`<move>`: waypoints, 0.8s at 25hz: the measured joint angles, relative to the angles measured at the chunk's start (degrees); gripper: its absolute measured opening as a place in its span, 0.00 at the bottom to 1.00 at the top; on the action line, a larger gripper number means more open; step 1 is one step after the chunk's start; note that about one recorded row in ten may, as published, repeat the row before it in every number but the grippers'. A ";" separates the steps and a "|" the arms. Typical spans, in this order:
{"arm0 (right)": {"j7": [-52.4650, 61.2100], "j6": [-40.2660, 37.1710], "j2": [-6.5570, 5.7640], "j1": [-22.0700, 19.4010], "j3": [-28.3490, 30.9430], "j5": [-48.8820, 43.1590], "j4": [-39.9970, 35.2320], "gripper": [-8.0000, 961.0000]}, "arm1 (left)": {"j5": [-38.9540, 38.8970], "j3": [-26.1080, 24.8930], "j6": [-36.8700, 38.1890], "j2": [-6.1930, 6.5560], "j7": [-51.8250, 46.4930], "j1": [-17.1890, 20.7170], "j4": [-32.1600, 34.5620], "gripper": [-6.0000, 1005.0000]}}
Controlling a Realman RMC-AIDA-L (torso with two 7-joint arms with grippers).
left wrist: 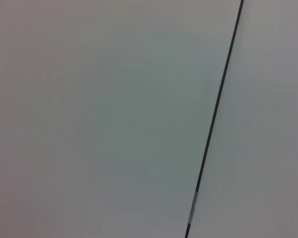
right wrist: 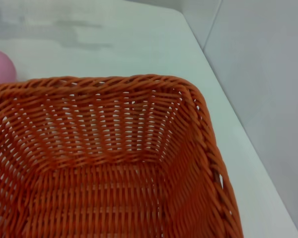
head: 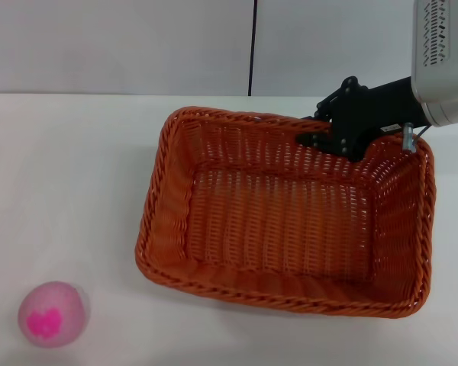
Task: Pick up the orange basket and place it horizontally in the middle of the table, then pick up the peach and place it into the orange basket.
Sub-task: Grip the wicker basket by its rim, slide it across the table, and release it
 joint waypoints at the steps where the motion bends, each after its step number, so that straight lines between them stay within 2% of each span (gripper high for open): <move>1: -0.24 0.00 0.00 0.00 -0.22 0.33 0.10 0.18 | 0.00 0.00 0.00 0.00 -0.03 -0.01 0.02 0.84; 11: -0.04 1.73 0.08 -0.31 -4.20 1.84 -0.15 0.20 | 0.49 0.00 -0.42 -0.07 -0.12 0.14 0.07 0.84; 16: -0.03 2.39 0.16 -0.70 -4.33 2.18 -0.95 0.43 | 0.62 0.01 -0.99 -0.09 -0.16 0.45 0.15 0.84; 20: -0.13 2.55 0.29 -1.72 -4.94 2.27 -2.99 0.51 | 0.63 0.69 -1.07 -0.09 -0.16 0.42 0.22 0.84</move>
